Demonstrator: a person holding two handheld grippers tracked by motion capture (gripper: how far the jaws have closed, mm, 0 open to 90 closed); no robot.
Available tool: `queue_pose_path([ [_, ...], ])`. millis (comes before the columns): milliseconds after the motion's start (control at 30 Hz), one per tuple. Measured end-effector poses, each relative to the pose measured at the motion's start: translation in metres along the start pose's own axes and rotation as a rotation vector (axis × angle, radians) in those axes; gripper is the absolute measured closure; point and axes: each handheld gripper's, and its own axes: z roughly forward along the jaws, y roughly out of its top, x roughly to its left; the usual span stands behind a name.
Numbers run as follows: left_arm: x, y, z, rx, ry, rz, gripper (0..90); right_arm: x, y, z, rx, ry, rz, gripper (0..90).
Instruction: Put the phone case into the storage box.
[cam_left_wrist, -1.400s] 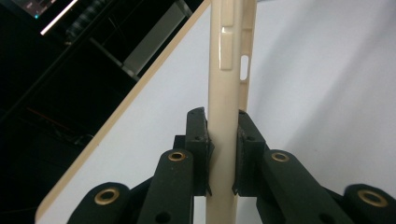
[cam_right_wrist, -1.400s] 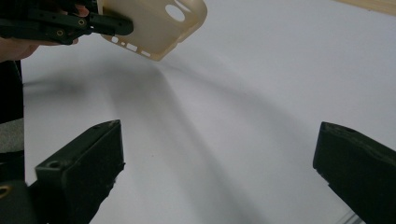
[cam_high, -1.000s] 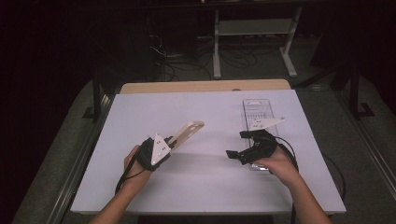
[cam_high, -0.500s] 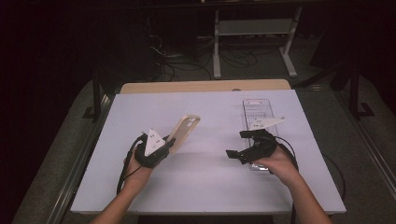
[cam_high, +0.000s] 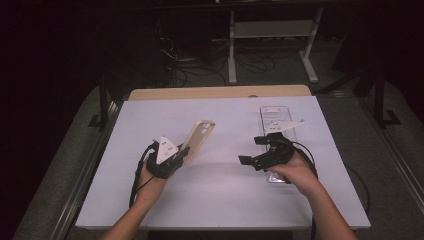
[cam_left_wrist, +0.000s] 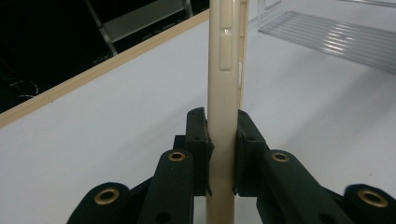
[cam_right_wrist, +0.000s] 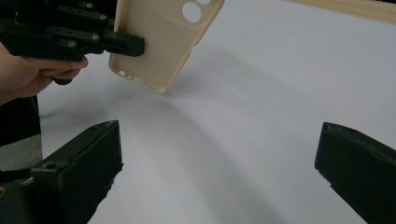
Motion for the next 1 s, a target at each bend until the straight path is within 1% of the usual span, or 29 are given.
queue_pose_path([
  [33, 0.0, 0.0, 0.0, 0.0, 0.0, 0.0, 79.1, 0.0, 0.001, 0.001, 0.007, -0.007, -0.011, 0.3],
  [67, 0.0, 0.001, 0.001, 0.001, 0.002, -0.003, 79.1, 0.0, 0.001, 0.001, 0.007, -0.007, -0.011, 0.3],
  [100, -0.002, 0.003, 0.002, 0.004, 0.016, 0.008, 79.1, 0.0, 0.004, 0.004, 0.025, 0.003, -0.003, 0.3],
  [133, -0.002, 0.003, 0.002, 0.004, 0.016, 0.008, 79.1, 0.0, 0.004, 0.004, 0.025, 0.003, -0.003, 0.3],
  [167, -0.002, 0.004, 0.002, 0.009, 0.016, 0.013, 79.1, 0.001, 0.007, 0.006, 0.029, -0.01, 0.002, 0.4],
  [233, -0.002, 0.006, 0.003, 0.01, 0.017, 0.004, 79.1, 0.002, 0.009, 0.007, 0.023, -0.017, 0.001, 0.4],
  [300, -0.003, 0.009, 0.004, 0.012, 0.025, -0.001, 79.1, 0.001, 0.013, 0.009, 0.027, 0.001, 0.004, 0.4],
  [333, -0.002, 0.01, 0.004, 0.019, 0.028, 0.007, 79.1, 0.002, 0.016, 0.01, 0.029, -0.003, 0.02, 0.4],
  [367, -0.003, 0.011, 0.005, 0.02, 0.031, 0.005, 79.1, 0.001, 0.018, 0.012, 0.028, -0.005, 0.024, 0.4],
  [400, -0.003, 0.012, 0.006, 0.019, 0.035, -0.003, 79.1, 0.001, 0.02, 0.013, 0.03, 0.006, 0.034, 0.4],
  [433, -0.003, 0.013, 0.006, 0.016, 0.037, -0.002, 79.1, 0.001, 0.022, 0.015, 0.026, 0.005, 0.031, 0.4],
  [500, -0.004, 0.015, 0.007, 0.016, 0.047, -0.006, 79.1, 0.001, 0.027, 0.018, 0.021, 0.004, 0.038, 0.4],
  [533, -0.004, 0.016, 0.007, 0.013, 0.051, -0.01, 79.1, 0.001, 0.029, 0.02, 0.016, 0.011, 0.047, 0.4],
  [567, -0.004, 0.016, 0.008, 0.008, 0.052, -0.017, 79.1, 0.0, 0.031, 0.022, 0.008, 0.008, 0.039, 0.4],
  [600, -0.004, 0.016, 0.008, 0.009, 0.052, -0.025, 79.1, -0.001, 0.033, 0.023, 0.004, 0.01, 0.047, 0.4],
  [700, -0.007, 0.013, 0.009, -0.005, 0.039, -0.043, 79.1, -0.002, 0.037, 0.03, -0.009, 0.013, 0.041, 0.4],
  [733, -0.008, 0.012, 0.009, 0.001, 0.035, -0.046, 79.1, -0.002, 0.038, 0.032, -0.013, 0.014, 0.037, 0.4],
  [800, -0.01, 0.011, 0.011, 0.0, 0.024, -0.043, 79.1, 0.0, 0.039, 0.039, -0.013, 0.011, 0.027, 0.4],
  [867, -0.012, 0.011, 0.011, -0.005, 0.023, -0.039, 79.1, 0.0, 0.039, 0.041, -0.002, 0.005, 0.021, 0.4],
  [933, -0.013, 0.012, 0.011, -0.007, 0.027, -0.041, 79.1, 0.001, 0.038, 0.044, -0.003, 0.01, 0.027, 0.4],
  [1000, -0.015, 0.012, 0.011, -0.006, 0.033, -0.042, 79.1, 0.002, 0.038, 0.045, -0.01, 0.015, 0.045, 0.4],
])
